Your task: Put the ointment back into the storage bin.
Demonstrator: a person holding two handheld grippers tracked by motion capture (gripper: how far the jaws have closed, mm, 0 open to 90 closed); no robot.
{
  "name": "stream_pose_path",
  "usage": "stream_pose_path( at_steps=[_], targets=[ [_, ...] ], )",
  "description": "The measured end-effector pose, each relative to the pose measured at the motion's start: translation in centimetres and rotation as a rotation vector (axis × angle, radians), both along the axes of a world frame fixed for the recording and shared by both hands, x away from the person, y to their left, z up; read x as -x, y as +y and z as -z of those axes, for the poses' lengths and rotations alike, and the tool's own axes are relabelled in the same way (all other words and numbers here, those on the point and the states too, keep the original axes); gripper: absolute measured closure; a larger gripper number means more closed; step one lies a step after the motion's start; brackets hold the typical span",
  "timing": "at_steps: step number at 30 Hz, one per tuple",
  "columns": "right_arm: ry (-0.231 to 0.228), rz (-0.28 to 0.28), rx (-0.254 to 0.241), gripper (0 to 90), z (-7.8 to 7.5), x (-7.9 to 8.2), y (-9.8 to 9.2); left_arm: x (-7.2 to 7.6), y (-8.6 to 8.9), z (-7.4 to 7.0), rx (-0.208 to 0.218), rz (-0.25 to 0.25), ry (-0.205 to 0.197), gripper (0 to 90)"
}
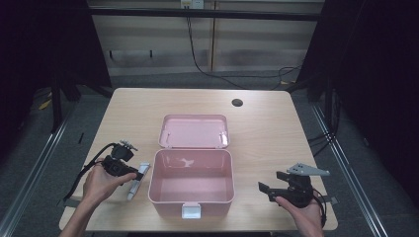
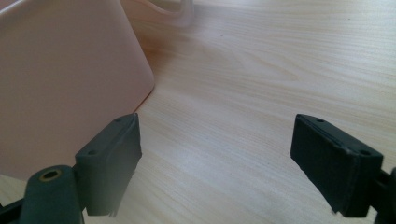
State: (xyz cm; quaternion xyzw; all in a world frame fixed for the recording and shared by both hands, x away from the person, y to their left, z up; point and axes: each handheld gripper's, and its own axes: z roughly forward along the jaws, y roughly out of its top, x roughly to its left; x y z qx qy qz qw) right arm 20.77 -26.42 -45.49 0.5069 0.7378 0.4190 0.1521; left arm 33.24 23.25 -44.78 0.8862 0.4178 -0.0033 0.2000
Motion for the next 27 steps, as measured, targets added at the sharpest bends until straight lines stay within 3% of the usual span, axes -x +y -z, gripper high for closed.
stream_pose_path(
  at_steps=[9,12,15,22,27],
  targets=[
    [0.010,0.000,-0.002,15.8,0.0,0.0,0.0,-0.3,-0.5,0.9,-0.064,0.003,0.015,66.9],
    [0.010,-0.004,-0.001,15.9,0.0,0.0,0.0,-0.3,-0.6,1.0,-0.062,-0.009,0.021,67.6],
    [0.013,-0.006,-0.001,15.9,0.1,-0.1,0.0,-0.5,-0.9,1.3,-0.093,0.016,0.038,68.3],
    [0.014,-0.005,-0.003,15.9,0.0,0.0,0.0,-0.6,-1.1,1.6,-0.102,0.023,0.051,69.5],
    [0.022,-0.007,-0.003,15.9,0.1,-0.1,0.0,-0.6,-1.3,1.8,-0.139,0.056,0.053,69.5]
  ],
)
